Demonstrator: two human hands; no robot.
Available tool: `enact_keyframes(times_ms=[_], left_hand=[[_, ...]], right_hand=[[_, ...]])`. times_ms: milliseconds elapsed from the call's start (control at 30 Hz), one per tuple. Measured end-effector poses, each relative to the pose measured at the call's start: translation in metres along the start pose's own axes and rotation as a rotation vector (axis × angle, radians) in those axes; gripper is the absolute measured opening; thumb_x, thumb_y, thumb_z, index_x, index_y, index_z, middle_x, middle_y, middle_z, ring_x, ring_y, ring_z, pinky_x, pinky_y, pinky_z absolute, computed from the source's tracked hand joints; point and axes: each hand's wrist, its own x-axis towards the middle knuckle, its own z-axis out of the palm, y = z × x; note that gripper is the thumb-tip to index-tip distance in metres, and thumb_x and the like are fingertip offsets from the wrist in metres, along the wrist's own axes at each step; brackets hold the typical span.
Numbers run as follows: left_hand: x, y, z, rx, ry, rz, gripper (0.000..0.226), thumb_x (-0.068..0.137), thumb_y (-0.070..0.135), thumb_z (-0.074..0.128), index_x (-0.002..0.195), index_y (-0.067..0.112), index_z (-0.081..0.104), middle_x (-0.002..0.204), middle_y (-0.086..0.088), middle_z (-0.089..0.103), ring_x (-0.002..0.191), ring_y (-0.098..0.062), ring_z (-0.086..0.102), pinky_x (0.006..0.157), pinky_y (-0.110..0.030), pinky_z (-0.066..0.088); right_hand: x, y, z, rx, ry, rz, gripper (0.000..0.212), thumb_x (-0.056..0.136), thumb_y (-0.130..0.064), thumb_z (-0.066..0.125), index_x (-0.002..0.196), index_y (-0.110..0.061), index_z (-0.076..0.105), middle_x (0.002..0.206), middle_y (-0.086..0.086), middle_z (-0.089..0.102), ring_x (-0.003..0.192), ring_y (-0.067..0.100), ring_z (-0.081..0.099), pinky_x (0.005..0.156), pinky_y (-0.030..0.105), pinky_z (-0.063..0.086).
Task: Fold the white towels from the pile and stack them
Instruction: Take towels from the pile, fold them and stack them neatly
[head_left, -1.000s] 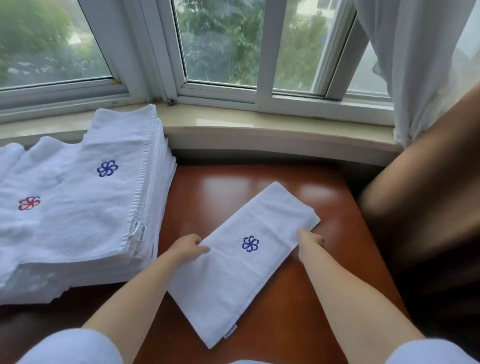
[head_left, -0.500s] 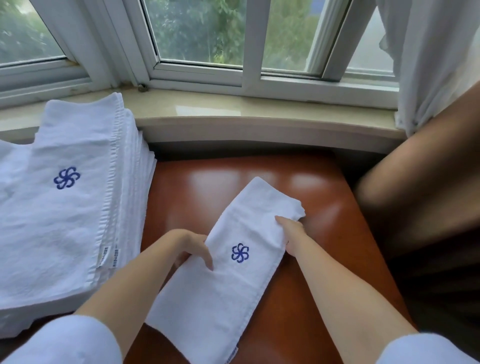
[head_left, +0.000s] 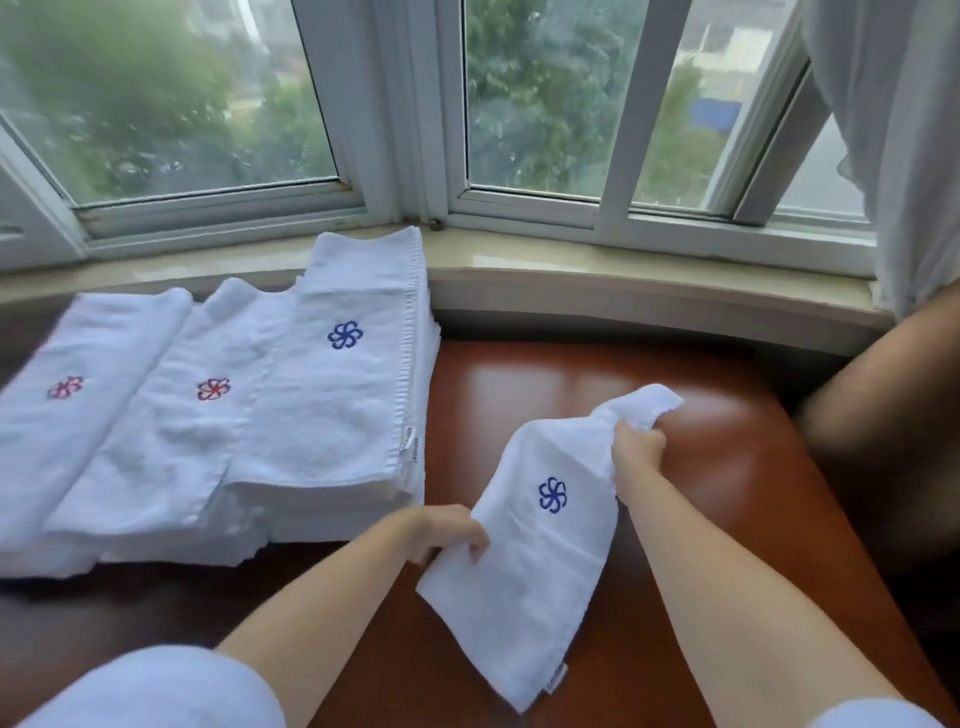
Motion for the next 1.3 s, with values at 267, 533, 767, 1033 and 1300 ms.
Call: enact_keyframes(times_ms=[267,533,767,1033,1300], left_hand=[[-0.072,0.014,-0.022,-0.303,0.188,0.248,0.036,0.054,0.014,0.054,0.088,0.004,0.058,0.066,-0.012,0.062,0.056,-0.026,0.062,0.054,-0.028,0.049],[-0.148,0.014,-0.028,-0.768,0.349,0.624,0.004,0.061,0.010,0.050,0.061,0.010,0.055,0.055,-0.005,0.052,0.046,-0.019,0.054,0.044,-0.022,0.044],[-0.190,-0.019,-0.067,-1.102,0.486,0.925,0.035,0.078,0.004,0.032,0.052,0.012,0.053,0.050,0.000,0.043,0.044,-0.015,0.046,0.043,-0.019,0.037],[-0.199,-0.091,-0.168,-0.968,0.534,0.854,0.019,0.076,0.004,0.033,0.061,0.013,0.040,0.056,-0.002,0.036,0.048,-0.015,0.038,0.043,-0.022,0.031],[-0.186,-0.145,-0.288,-0.808,0.307,0.671,0.019,0.060,0.009,0.047,0.042,0.014,0.050,0.049,-0.001,0.044,0.042,-0.014,0.047,0.041,-0.020,0.038]], right_hand=[[-0.049,-0.050,0.022,0.023,-0.165,-0.172,0.049,0.092,-0.017,0.049,0.141,-0.024,0.044,0.125,0.005,0.059,0.110,0.031,0.058,0.096,0.038,0.047],[-0.103,-0.119,0.048,0.266,-0.414,-0.394,0.044,0.083,-0.012,0.044,0.125,-0.015,0.057,0.112,0.010,0.064,0.100,0.028,0.062,0.085,0.037,0.051],[-0.175,-0.144,0.113,0.318,-0.648,-0.466,0.042,0.084,0.006,0.043,0.119,-0.014,0.056,0.091,-0.001,0.056,0.079,0.015,0.052,0.065,0.022,0.043],[-0.241,-0.128,0.229,0.190,-0.724,-0.525,0.039,0.080,0.007,0.042,0.098,-0.024,0.058,0.091,-0.003,0.054,0.084,0.016,0.049,0.080,0.030,0.040],[-0.282,-0.103,0.362,0.084,-0.582,-0.417,0.037,0.081,0.005,0.034,0.113,-0.001,0.051,0.093,0.007,0.050,0.087,0.022,0.049,0.076,0.035,0.040]])
